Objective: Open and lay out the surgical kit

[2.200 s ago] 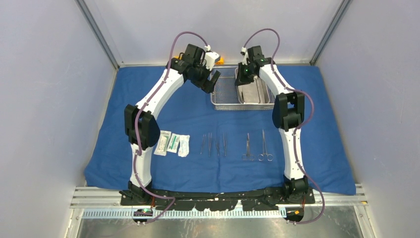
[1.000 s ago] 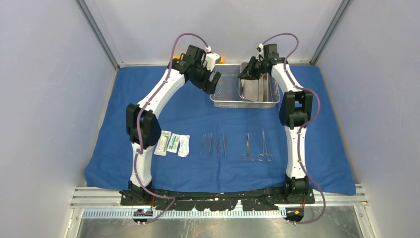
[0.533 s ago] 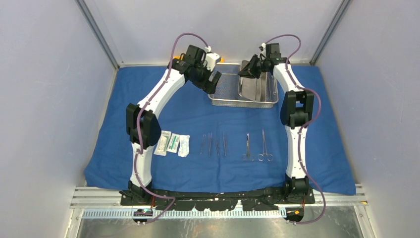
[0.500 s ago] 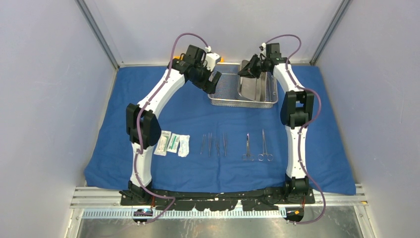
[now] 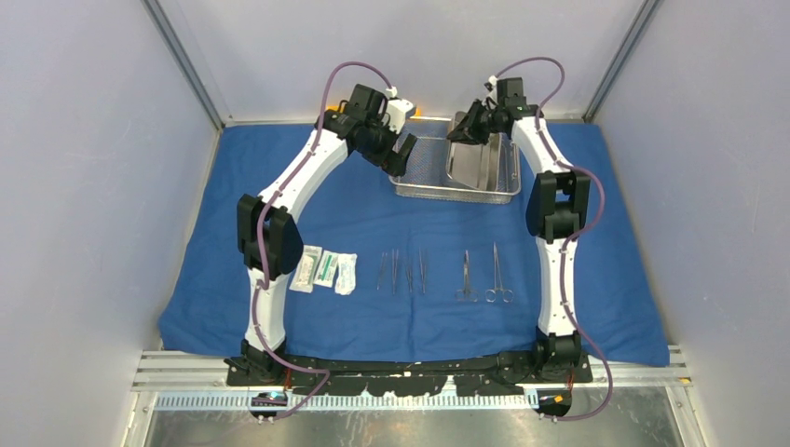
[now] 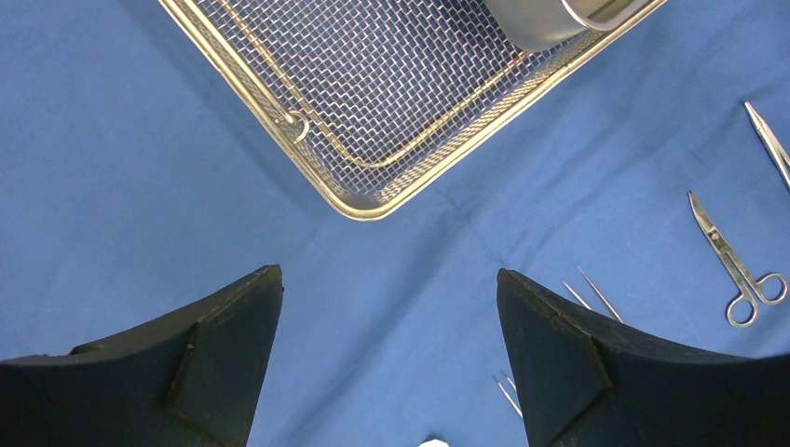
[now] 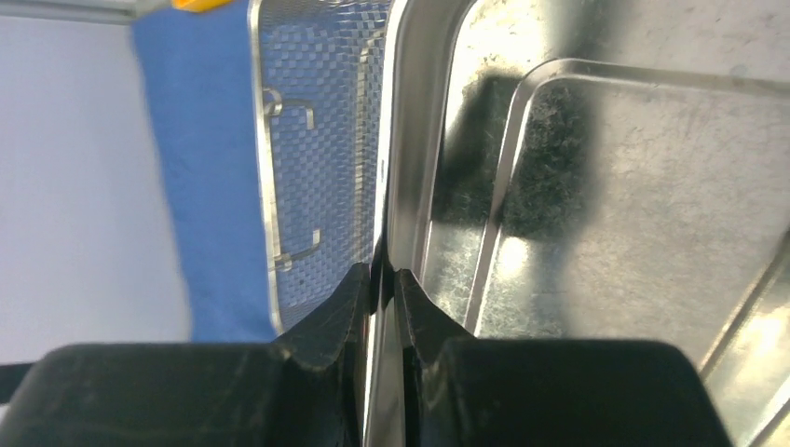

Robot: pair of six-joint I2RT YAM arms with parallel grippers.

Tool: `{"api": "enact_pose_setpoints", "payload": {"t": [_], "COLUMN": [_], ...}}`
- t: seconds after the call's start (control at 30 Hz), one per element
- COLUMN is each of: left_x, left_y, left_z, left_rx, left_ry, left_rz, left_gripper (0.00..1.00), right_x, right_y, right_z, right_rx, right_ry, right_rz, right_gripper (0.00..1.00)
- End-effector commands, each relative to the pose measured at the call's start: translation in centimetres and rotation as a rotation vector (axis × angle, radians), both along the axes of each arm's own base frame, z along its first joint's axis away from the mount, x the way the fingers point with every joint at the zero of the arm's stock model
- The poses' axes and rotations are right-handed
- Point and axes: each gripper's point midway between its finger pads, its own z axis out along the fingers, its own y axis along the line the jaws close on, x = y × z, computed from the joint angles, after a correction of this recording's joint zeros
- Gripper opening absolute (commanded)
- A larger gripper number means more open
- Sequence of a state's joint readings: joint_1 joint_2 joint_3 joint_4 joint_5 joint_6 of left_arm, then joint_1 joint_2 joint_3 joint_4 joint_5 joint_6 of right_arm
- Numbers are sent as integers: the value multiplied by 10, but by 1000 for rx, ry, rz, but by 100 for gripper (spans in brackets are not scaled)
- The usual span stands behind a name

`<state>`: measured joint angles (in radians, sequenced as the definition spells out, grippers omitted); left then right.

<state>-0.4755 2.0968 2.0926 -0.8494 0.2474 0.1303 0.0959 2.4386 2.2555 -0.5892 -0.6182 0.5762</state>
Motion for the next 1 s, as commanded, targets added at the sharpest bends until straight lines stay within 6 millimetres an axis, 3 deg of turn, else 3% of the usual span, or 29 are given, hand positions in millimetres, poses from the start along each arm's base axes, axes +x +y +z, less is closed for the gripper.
{"api": "enact_pose_setpoints", "payload": {"t": [0.0, 0.27, 0.37, 0.5, 0.77, 0.97], "left_x": [7, 9, 9, 9, 9, 8], "left_y": [-5, -5, -4, -3, -3, -1], "left_z": [25, 21, 21, 20, 21, 19], "left_rx": [-52, -43, -40, -35, -31, -24], "left_ry": [-58, -56, -58, -58, -63, -62], "left_rz": [-4, -2, -2, -2, -6, -9], "left_gripper": [87, 87, 87, 87, 88, 88], "right_x": [-8, -8, -9, -11, -30, -59], "right_y": [-11, -12, -13, -21, -43, -52], "right_z": [23, 1, 5, 17, 30, 15], "right_rx": [-316, -403, -391, -385, -531, -589], "right_ry": [-153, -151, -167, -187, -282, -290], "right_rz": [21, 58, 79, 95, 277, 547], "right_gripper": [6, 23, 30, 47, 46, 49]}}
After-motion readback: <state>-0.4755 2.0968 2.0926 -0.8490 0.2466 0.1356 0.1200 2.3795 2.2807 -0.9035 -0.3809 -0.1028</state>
